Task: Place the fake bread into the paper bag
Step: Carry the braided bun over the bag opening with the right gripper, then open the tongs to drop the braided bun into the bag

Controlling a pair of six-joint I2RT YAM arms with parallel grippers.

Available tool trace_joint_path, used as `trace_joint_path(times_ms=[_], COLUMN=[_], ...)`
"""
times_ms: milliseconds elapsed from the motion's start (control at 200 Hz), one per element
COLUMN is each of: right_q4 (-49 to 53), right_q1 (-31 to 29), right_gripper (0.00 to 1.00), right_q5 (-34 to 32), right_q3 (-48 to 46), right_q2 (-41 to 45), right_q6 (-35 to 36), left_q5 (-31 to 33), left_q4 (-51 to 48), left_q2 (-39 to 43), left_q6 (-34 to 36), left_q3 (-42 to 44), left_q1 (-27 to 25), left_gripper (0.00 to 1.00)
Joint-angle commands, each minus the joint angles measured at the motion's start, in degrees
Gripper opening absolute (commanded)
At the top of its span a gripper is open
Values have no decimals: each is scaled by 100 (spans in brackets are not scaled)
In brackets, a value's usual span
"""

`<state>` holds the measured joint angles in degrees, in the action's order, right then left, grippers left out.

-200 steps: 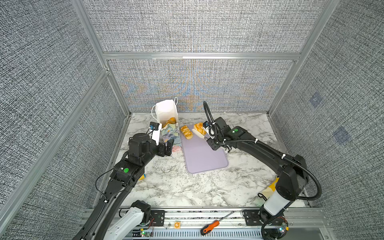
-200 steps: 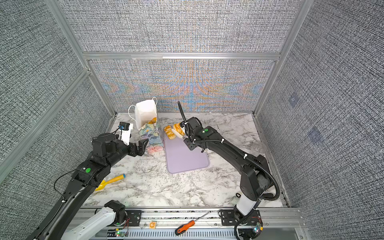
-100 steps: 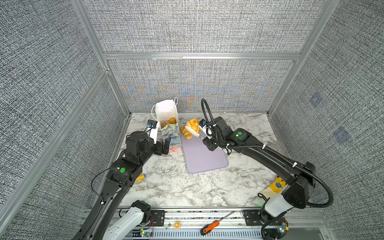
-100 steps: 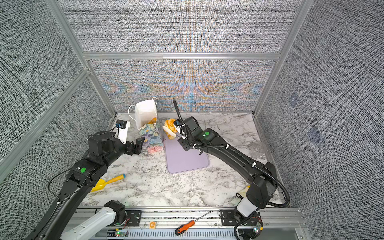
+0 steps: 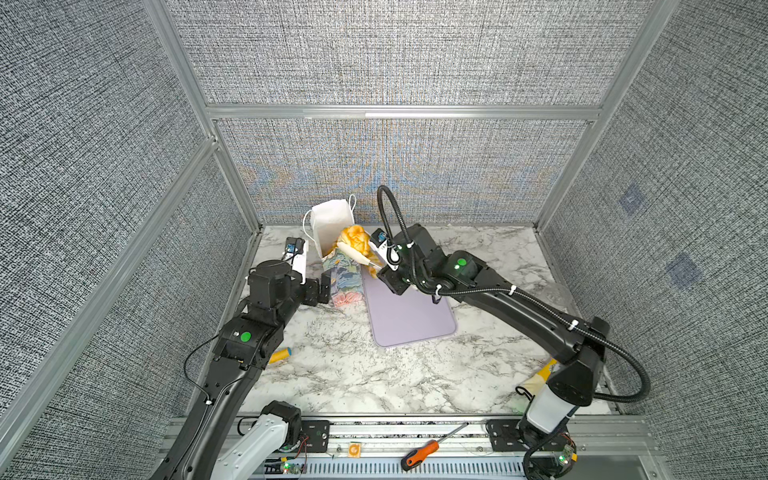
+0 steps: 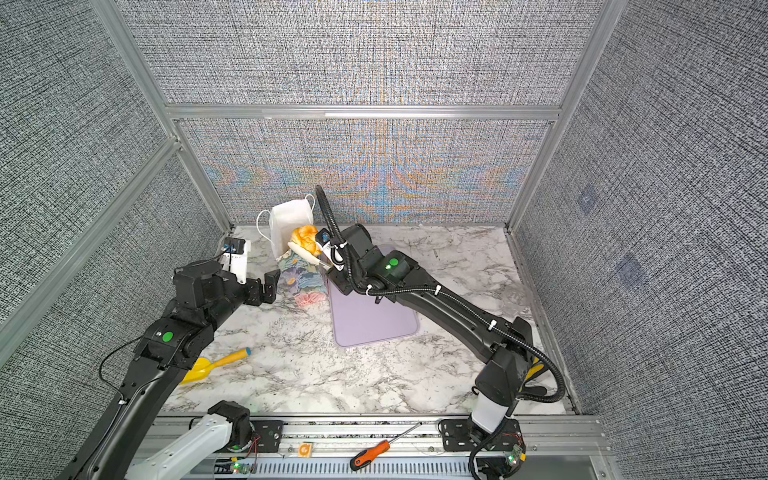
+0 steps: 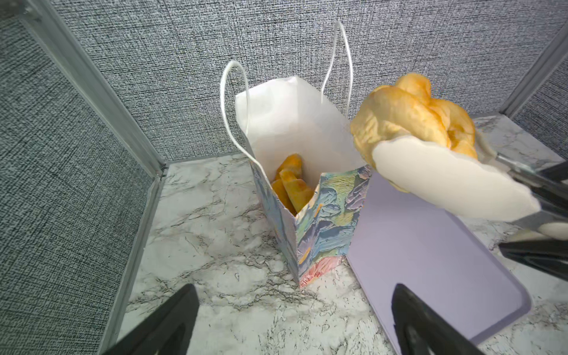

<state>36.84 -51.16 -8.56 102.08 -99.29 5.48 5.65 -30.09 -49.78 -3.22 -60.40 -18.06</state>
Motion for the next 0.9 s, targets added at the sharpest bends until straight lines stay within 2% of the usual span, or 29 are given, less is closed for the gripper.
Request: trace_joint_path(times_ms=[0, 195, 560, 895], right_q4=[-308, -384, 543, 881], right_q1=[-51, -51, -15, -11], right_gripper=[55, 56, 56, 63], right_q5=[154, 227, -520, -757], right_q3=[339, 1053, 2861, 3123], right_q2=[-197, -757, -2105, -2309], right_q6=[24, -113, -148, -134], left_q5=[-321, -521, -564, -599], left_q4=[140, 159, 143, 220], left_q2=[29, 56, 92, 65], left_q6=[27, 25, 94, 103], left_q3=[28, 140, 187, 213], left_q1=[258, 442, 497, 506], left_gripper=[100, 100, 99, 99])
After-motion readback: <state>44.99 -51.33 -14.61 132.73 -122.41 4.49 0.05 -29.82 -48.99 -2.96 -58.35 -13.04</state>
